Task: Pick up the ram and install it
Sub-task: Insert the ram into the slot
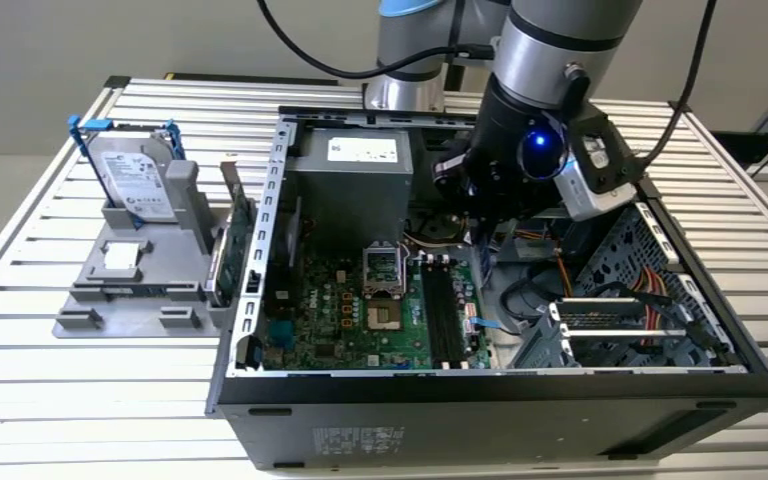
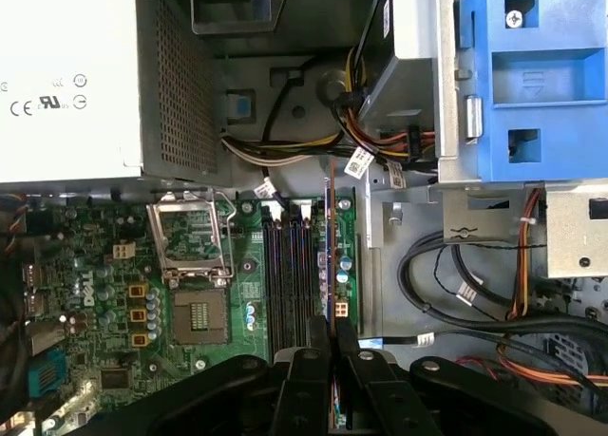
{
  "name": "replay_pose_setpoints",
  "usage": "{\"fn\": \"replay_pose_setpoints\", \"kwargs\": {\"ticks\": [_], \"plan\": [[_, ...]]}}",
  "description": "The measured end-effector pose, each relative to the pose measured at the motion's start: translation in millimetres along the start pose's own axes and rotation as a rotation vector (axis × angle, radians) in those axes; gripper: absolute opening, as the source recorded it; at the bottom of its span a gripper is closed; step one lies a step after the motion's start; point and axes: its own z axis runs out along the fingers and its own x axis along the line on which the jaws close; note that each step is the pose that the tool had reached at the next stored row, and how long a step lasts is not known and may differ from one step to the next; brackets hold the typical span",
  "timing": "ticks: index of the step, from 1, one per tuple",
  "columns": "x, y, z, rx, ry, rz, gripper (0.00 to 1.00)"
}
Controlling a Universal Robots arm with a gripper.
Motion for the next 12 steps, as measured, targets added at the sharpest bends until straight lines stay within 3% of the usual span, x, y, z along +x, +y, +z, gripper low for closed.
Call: {"fn": "replay_pose_setpoints", "kwargs": {"ticks": [12], "plan": [[0.0, -2.2, 8.3, 0.0005, 0.0000, 0.000, 0.00]]}}
